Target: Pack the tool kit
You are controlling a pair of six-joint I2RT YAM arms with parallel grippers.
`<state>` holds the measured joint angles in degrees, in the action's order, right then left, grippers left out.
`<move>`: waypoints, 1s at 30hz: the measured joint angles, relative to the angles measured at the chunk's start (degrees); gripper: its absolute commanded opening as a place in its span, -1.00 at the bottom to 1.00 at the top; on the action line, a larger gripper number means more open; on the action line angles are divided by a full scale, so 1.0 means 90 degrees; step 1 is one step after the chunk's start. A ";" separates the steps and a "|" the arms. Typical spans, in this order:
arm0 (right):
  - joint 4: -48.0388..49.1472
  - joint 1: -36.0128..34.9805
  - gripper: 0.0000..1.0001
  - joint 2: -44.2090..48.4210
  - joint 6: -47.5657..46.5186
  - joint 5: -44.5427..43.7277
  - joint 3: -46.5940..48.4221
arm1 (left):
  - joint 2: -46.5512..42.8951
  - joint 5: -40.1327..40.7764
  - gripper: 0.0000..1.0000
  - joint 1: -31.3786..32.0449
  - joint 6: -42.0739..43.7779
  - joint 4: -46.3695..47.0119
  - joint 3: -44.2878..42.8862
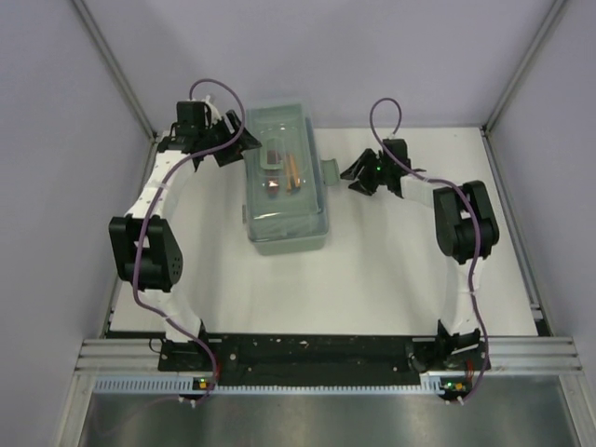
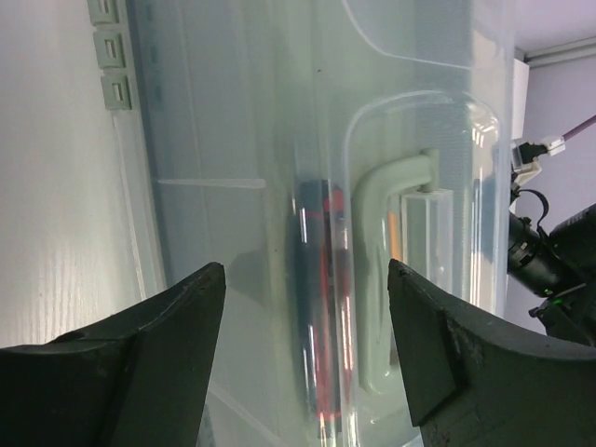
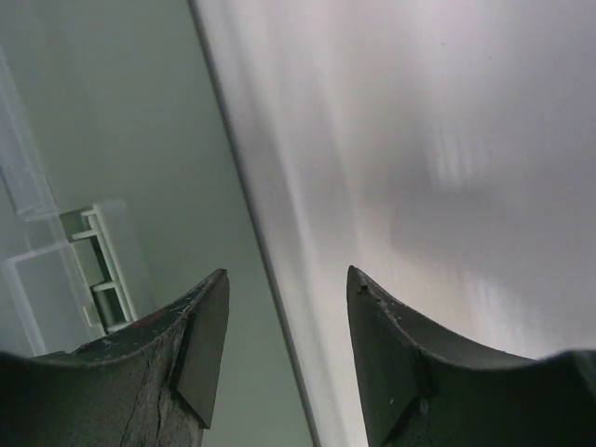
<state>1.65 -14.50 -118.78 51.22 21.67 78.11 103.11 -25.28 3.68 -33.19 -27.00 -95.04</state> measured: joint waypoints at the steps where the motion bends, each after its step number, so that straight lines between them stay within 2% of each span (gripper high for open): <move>1: 0.0129 0.0000 0.04 -0.0114 0.0053 0.0104 0.0102 | 0.0053 0.0000 0.49 0.0000 0.0000 -0.0005 0.0000; 8: 0.1304 -0.0002 0.04 -0.0357 0.0517 0.0775 -0.0017 | 0.0168 0.0022 0.47 0.0000 0.0015 -0.0007 0.0002; 17: 0.3456 -0.0027 0.07 -0.0359 0.1474 0.1360 -0.0505 | 0.0219 0.0061 0.43 0.0000 0.0032 -0.0007 0.0002; 20: 0.4085 -0.0068 0.19 -0.0406 0.1899 0.1477 -0.0566 | 0.0219 0.0070 0.43 0.0000 0.0024 -0.0002 0.0002; 23: 0.5005 -0.0129 0.43 -0.0578 0.2552 0.1530 -0.0685 | 0.0219 0.0070 0.41 0.0000 0.0015 0.0000 0.0002; 26: 0.5943 -0.0194 0.58 -0.0916 0.3213 0.1515 -0.0831 | 0.0219 0.0070 0.41 0.0000 0.0012 0.0002 0.0002; 30: 0.6314 -0.0291 0.65 -0.1217 0.3616 0.1506 -0.0923 | 0.0219 0.0073 0.40 0.0000 0.0012 0.0002 0.0002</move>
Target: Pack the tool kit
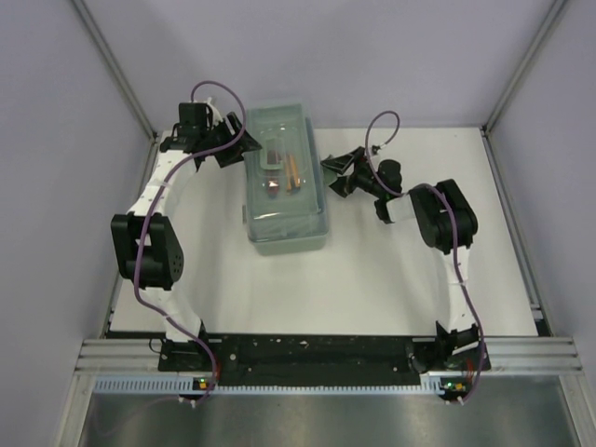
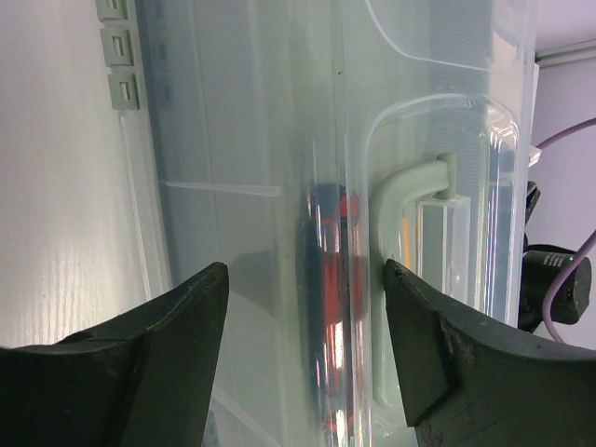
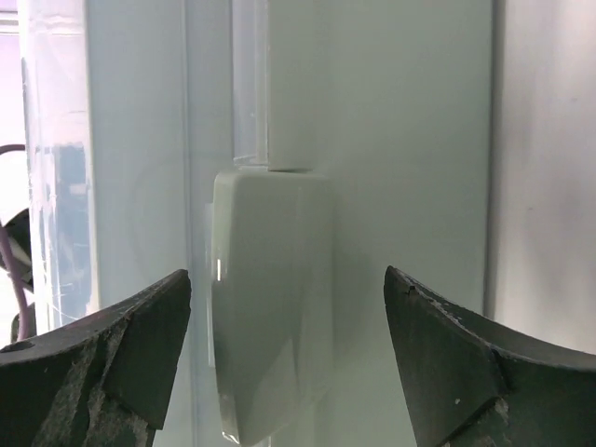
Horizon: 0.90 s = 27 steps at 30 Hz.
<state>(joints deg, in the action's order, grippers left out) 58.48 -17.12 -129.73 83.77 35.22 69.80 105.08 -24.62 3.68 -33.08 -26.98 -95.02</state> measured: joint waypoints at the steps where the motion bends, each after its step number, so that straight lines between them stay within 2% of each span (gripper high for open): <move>1: 0.0107 -0.0032 0.65 -0.0061 0.0073 0.0007 0.0000 | 0.0000 0.0002 0.40 0.0000 0.0002 -0.0002 0.0000; 10: 0.1367 -0.0058 0.61 -0.0393 0.1355 0.0002 0.0177 | 0.0000 0.0005 0.40 0.0000 0.0010 0.0000 0.0000; 18: 0.1353 -0.0046 0.49 -0.0406 0.1651 0.0000 0.0160 | 0.0000 0.0015 0.39 0.0000 0.0017 -0.0002 0.0000; 22: 0.1061 -0.0049 0.42 -0.0238 0.1358 0.0070 0.0078 | 0.0000 0.0024 0.39 0.0000 0.0024 -0.0002 0.0000; 27: -0.0282 -0.0046 0.36 0.0296 0.0517 0.0168 0.0087 | 0.0000 0.0027 0.39 0.0000 0.0046 -0.0005 0.0000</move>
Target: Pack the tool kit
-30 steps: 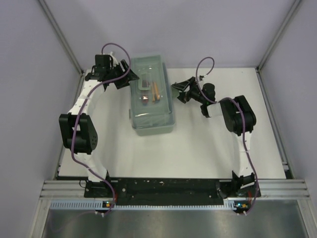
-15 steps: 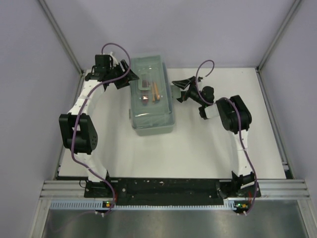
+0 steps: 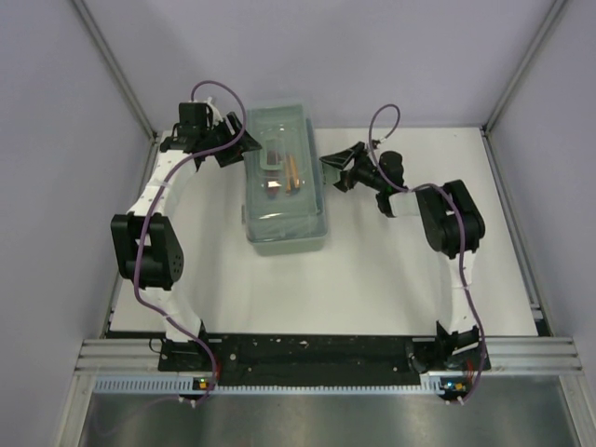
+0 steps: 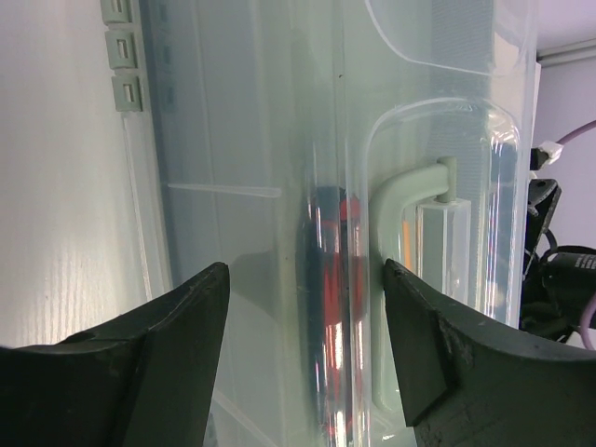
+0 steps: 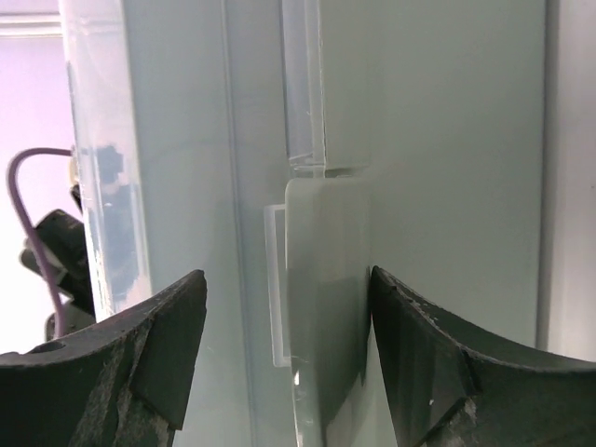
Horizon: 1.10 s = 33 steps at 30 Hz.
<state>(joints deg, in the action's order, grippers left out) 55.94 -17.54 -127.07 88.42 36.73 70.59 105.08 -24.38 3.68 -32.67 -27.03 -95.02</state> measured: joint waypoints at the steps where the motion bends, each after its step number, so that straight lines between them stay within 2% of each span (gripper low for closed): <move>1: -0.0301 -0.0002 0.35 0.0104 -0.0177 0.0029 0.0019 | 0.0000 0.0002 0.39 0.0000 0.0005 0.0000 0.0000; 12: -0.2339 0.0022 0.31 0.0376 -0.1231 0.0483 0.0695 | 0.0005 0.0027 0.39 -0.0015 0.0092 0.0051 0.0000; 16: -0.3104 0.0022 0.39 0.0532 -0.1678 0.0522 0.0918 | 0.0039 -0.0005 0.39 -0.0032 0.0090 0.0117 0.0000; 20: -0.3827 0.0017 0.39 0.0760 -0.2188 0.0457 0.1076 | 0.0053 -0.0007 0.39 -0.0029 0.0087 0.0168 0.0000; 28: -0.4840 0.0005 0.14 0.0789 -0.2715 0.0435 0.1503 | 0.0080 -0.0024 0.38 -0.0032 0.0066 0.0211 0.0000; 33: -0.5238 -0.0032 0.09 0.0789 -0.3043 0.0328 0.1649 | 0.0083 -0.0027 0.38 -0.0032 0.0068 0.0221 0.0000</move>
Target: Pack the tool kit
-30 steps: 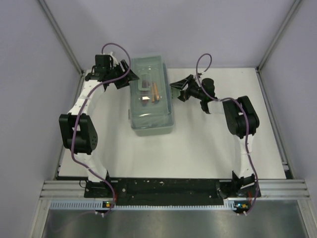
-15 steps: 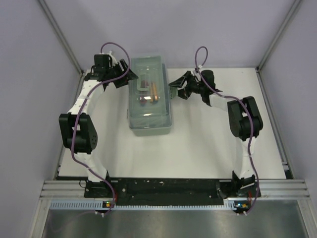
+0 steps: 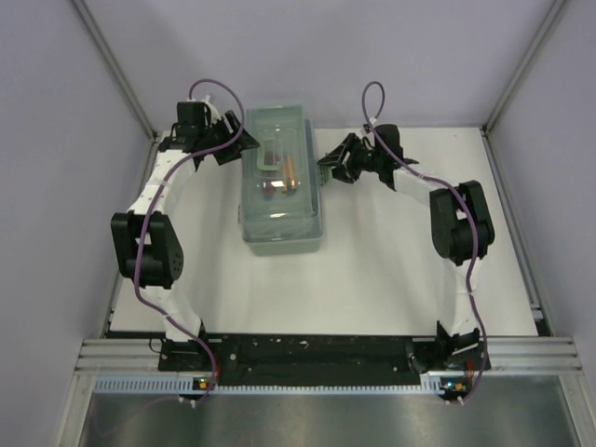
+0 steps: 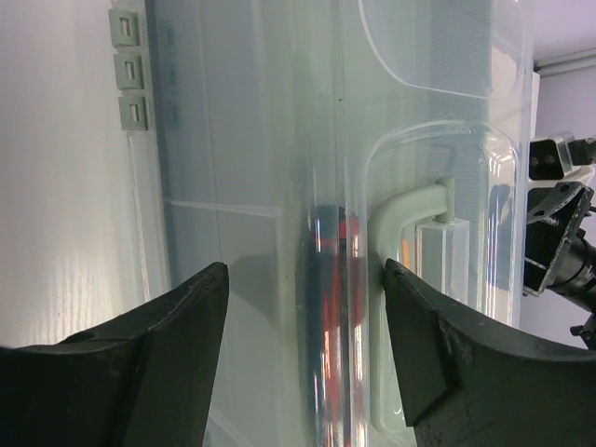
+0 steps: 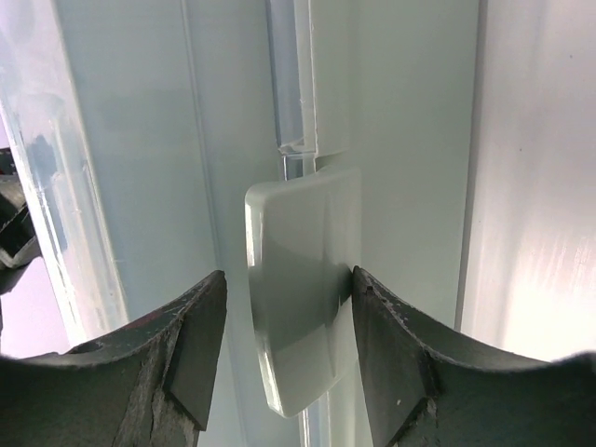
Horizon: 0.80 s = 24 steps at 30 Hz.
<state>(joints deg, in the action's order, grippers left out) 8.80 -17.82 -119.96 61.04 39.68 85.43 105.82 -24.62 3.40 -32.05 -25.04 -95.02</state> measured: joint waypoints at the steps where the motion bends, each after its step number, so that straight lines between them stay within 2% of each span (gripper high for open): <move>1: -0.0102 -0.0005 0.09 0.0000 -0.0063 -0.0019 0.0044 | 0.0000 0.0000 0.38 0.0000 0.0000 0.0000 0.0000; 8: -0.0750 -0.0044 0.14 0.0080 -0.0508 -0.0165 0.0304 | 0.0000 0.0000 0.38 0.0000 0.0002 0.0005 0.0000; 14: -0.0923 -0.0085 0.05 0.0306 -0.0682 -0.0185 0.0401 | 0.0000 0.0002 0.38 0.0000 0.0005 0.0005 0.0000; 20: -0.0865 -0.0097 -0.21 0.0333 -0.0619 -0.0063 0.0403 | 0.0012 -0.0002 0.38 0.0000 0.0007 0.0019 0.0000; 24: -0.0784 -0.0104 -0.48 0.0333 -0.0537 0.0049 0.0403 | 0.0012 0.0000 0.37 0.0000 0.0010 0.0022 0.0000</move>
<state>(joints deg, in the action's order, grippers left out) 1.74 -18.76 -116.97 56.21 40.12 89.06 105.93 -24.62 3.40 -31.97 -24.84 -95.02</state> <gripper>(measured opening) 0.350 0.698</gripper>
